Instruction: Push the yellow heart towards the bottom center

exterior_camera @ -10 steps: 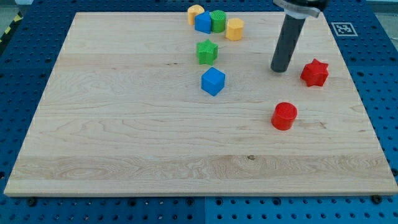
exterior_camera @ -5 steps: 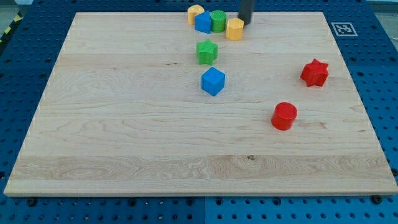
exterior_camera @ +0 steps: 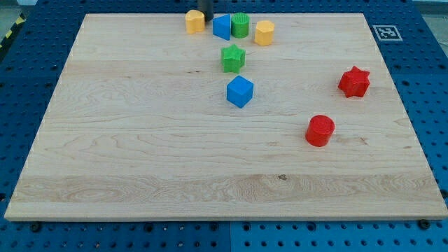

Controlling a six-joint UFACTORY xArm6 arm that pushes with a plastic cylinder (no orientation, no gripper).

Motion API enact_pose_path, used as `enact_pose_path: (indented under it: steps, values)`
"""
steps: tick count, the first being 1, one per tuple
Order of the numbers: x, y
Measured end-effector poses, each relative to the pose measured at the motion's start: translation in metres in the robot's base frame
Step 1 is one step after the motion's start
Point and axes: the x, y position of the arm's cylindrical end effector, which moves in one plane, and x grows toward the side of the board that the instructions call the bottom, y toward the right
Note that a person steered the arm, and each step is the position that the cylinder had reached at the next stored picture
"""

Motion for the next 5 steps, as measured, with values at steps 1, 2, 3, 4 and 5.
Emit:
enact_pose_path:
  steps: [1,2,3,4,5]
  values:
    - [0.0,-0.028]
    - [0.0,-0.048]
    - [0.007,-0.051]
    - [0.013,-0.036]
    - [0.012,-0.025]
